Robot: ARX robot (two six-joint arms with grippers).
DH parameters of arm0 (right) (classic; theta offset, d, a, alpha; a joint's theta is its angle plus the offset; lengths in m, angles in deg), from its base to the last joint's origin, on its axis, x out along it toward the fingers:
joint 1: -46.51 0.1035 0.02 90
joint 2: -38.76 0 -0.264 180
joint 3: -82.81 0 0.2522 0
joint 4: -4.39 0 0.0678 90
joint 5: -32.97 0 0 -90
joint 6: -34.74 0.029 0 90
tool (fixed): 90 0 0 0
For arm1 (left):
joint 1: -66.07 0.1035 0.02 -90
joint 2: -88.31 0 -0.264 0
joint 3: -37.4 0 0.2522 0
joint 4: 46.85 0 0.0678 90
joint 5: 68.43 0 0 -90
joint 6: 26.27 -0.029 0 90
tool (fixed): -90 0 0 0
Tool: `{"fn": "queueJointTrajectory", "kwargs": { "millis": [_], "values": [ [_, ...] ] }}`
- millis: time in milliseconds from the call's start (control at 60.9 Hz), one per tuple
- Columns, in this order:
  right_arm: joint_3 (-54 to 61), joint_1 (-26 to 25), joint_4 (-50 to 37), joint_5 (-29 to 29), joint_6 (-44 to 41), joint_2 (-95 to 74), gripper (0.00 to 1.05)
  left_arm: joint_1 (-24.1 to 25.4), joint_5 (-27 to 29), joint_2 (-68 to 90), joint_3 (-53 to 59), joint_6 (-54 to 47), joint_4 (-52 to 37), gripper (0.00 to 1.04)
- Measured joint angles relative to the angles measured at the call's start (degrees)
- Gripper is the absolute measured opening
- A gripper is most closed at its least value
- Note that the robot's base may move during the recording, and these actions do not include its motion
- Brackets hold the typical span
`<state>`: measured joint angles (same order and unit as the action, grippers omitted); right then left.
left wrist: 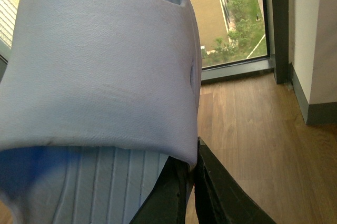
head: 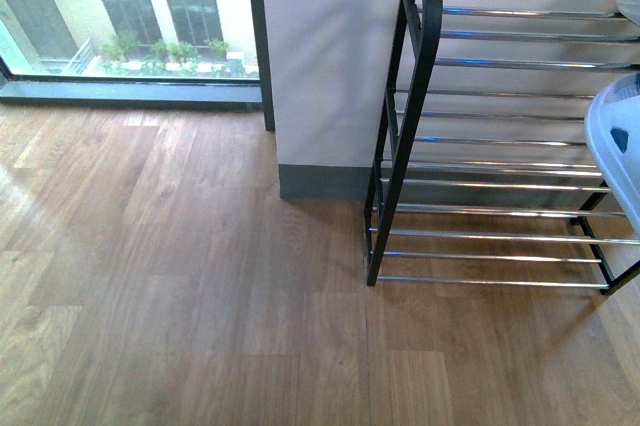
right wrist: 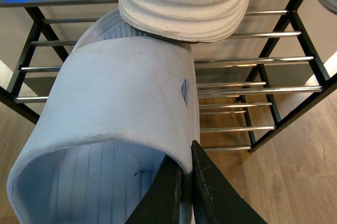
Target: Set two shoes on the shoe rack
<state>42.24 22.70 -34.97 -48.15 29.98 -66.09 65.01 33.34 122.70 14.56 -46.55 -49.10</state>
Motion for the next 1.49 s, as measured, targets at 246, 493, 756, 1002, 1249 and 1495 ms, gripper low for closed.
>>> {"fn": "queueJointTrajectory", "kwargs": {
  "millis": [246,493,756,1002,1249,1495],
  "values": [
    [0.0,0.0,0.0,-0.07,0.0,0.0,0.02,0.0,0.0,0.0,0.0,0.0,0.0,0.02],
    [0.0,0.0,0.0,-0.07,0.0,0.0,0.02,0.0,0.02,0.0,0.0,0.0,0.0,0.02],
    [0.02,-0.15,0.0,-0.11,0.02,0.0,0.02,0.0,-0.02,0.0,0.0,0.0,0.0,0.02],
    [0.04,-0.22,0.0,0.09,0.02,0.0,0.02,-0.02,0.0,-0.17,0.0,0.0,0.0,0.02],
    [0.04,-0.22,0.0,0.09,0.02,0.0,0.02,0.0,0.0,-0.17,0.0,0.0,0.0,0.02],
    [0.04,-0.22,0.0,0.09,0.02,0.02,0.02,0.0,0.0,-0.11,0.0,0.0,0.0,0.02]
  ]
}}
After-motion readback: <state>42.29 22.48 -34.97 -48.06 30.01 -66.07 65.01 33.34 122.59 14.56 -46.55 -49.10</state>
